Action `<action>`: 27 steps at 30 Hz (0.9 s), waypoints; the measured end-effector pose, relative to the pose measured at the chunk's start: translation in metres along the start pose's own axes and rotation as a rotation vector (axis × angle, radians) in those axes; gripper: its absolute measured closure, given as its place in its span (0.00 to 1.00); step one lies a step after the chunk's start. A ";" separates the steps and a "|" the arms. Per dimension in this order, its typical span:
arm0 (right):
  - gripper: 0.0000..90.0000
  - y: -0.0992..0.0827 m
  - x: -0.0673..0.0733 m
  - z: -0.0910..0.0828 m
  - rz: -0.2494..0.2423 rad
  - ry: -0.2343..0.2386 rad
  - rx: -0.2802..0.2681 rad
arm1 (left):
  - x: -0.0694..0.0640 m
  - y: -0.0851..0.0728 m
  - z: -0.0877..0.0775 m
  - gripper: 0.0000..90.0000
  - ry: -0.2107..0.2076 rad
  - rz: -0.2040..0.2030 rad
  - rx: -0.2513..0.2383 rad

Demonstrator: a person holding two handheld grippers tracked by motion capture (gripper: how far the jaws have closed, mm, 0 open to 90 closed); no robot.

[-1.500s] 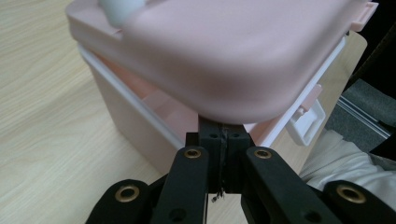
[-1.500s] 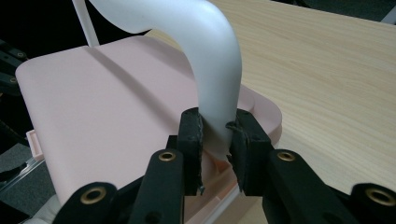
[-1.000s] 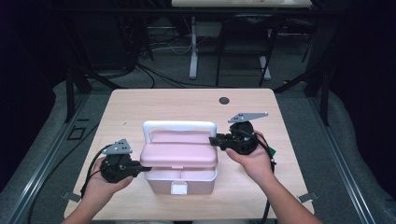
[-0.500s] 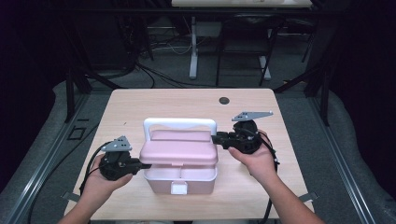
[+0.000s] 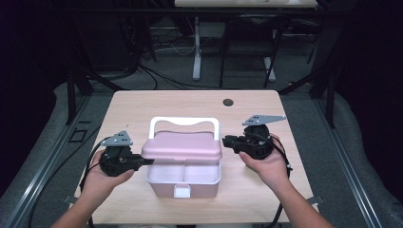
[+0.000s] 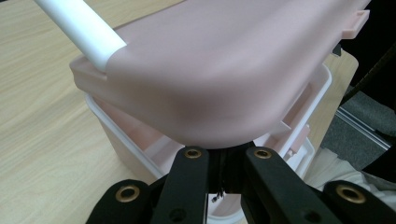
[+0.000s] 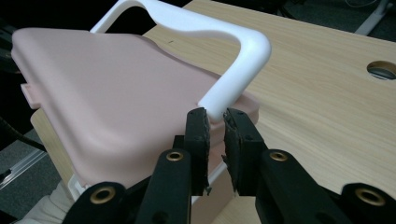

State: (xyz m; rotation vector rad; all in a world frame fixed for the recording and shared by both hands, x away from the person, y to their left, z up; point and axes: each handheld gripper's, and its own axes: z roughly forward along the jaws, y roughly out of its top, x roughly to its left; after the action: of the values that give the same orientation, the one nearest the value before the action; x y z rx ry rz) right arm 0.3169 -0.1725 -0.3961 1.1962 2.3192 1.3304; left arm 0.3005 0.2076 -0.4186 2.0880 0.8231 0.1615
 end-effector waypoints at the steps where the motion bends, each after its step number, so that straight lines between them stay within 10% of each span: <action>1: 0.90 -0.001 0.000 0.000 0.002 -0.004 0.002 | 0.000 0.002 -0.001 1.00 0.005 0.003 0.000; 27: 0.98 -0.035 0.016 0.023 -0.036 0.036 0.053 | 0.017 0.044 -0.006 1.00 0.051 -0.018 -0.043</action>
State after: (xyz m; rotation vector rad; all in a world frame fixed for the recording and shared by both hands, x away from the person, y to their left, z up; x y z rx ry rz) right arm 0.2995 -0.1551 -0.4341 1.1488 2.4033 1.2962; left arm 0.3332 0.2040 -0.3841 2.0432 0.8616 0.2212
